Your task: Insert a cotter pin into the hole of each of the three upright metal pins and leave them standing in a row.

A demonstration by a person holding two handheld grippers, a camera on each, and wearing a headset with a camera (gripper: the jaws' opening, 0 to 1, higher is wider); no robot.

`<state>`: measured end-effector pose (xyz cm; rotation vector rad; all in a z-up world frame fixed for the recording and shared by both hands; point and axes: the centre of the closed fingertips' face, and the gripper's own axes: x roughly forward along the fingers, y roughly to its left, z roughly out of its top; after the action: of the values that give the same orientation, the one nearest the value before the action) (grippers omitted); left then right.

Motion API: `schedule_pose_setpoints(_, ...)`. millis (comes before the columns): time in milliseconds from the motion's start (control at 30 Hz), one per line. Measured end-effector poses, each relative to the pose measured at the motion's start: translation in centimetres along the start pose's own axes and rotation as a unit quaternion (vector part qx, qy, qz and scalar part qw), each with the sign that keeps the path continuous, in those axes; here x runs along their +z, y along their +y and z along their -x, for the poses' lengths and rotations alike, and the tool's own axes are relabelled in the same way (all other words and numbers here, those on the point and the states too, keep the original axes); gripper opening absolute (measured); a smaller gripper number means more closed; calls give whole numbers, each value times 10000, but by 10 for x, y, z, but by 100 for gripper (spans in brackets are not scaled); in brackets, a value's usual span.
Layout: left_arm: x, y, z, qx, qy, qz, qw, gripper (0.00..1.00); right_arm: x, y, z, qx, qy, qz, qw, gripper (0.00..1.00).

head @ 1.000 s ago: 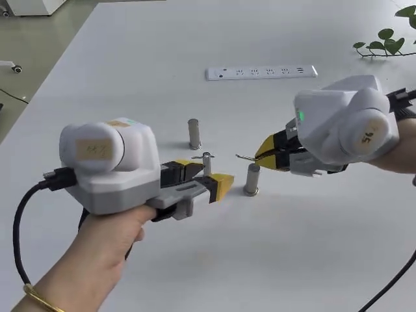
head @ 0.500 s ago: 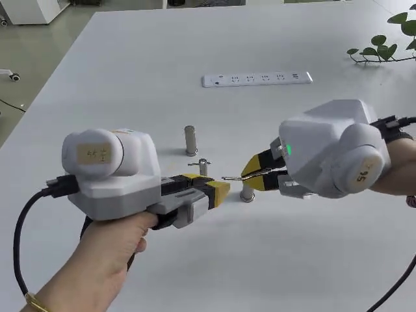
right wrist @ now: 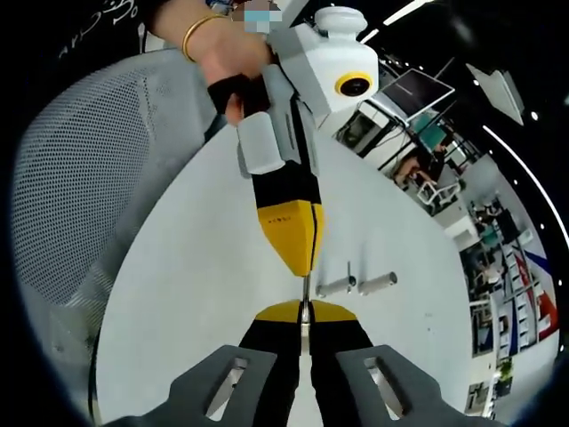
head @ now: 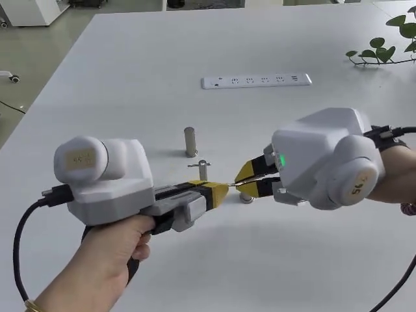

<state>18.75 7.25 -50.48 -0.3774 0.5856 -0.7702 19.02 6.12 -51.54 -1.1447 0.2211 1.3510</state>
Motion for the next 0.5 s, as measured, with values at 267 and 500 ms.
schedule_pose_setpoints(267,2,2,-2,-33,-118,297,9995,1,1,-2,-1,-43,24,41,10000,0)
schedule_pose_setpoints(500,1,2,-2,-31,-119,283,9995,0,0,-2,-3,-25,-14,-38,10000,0)
